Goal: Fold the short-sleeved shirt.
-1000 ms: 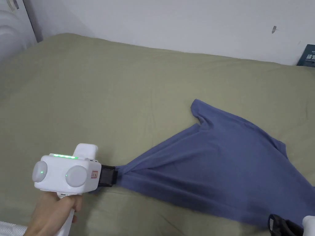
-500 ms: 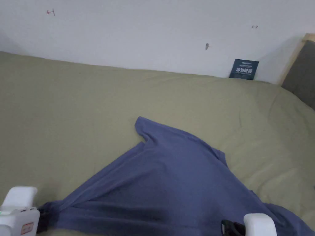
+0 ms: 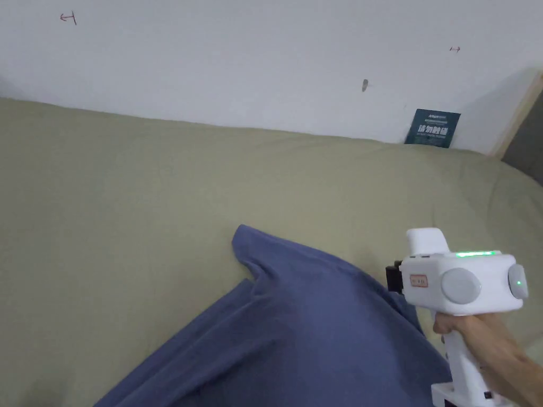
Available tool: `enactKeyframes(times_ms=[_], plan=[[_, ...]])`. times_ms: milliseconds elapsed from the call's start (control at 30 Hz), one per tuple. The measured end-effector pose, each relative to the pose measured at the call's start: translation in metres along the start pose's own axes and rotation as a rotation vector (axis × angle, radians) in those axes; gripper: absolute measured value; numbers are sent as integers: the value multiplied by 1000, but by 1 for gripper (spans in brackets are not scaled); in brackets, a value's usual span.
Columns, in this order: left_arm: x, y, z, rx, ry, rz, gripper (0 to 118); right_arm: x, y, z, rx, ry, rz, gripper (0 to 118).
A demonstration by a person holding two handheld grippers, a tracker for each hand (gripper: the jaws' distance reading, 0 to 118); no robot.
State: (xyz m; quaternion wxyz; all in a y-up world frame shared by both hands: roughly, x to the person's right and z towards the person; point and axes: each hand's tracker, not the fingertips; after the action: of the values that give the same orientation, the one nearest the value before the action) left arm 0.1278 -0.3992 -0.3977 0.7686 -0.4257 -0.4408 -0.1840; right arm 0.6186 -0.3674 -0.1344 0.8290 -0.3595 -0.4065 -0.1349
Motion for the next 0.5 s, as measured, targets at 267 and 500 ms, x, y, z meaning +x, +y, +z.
enactKeyframes(times_ms=[267, 500], plan=[[-5, 5, -5, -14, -13, 13, 12, -14, 34, -67, -105, 34, 36, 114], [-9, 6, -12, -22, -14, 10, 12, -33, 27, -114, -256, 53, 103, 105]])
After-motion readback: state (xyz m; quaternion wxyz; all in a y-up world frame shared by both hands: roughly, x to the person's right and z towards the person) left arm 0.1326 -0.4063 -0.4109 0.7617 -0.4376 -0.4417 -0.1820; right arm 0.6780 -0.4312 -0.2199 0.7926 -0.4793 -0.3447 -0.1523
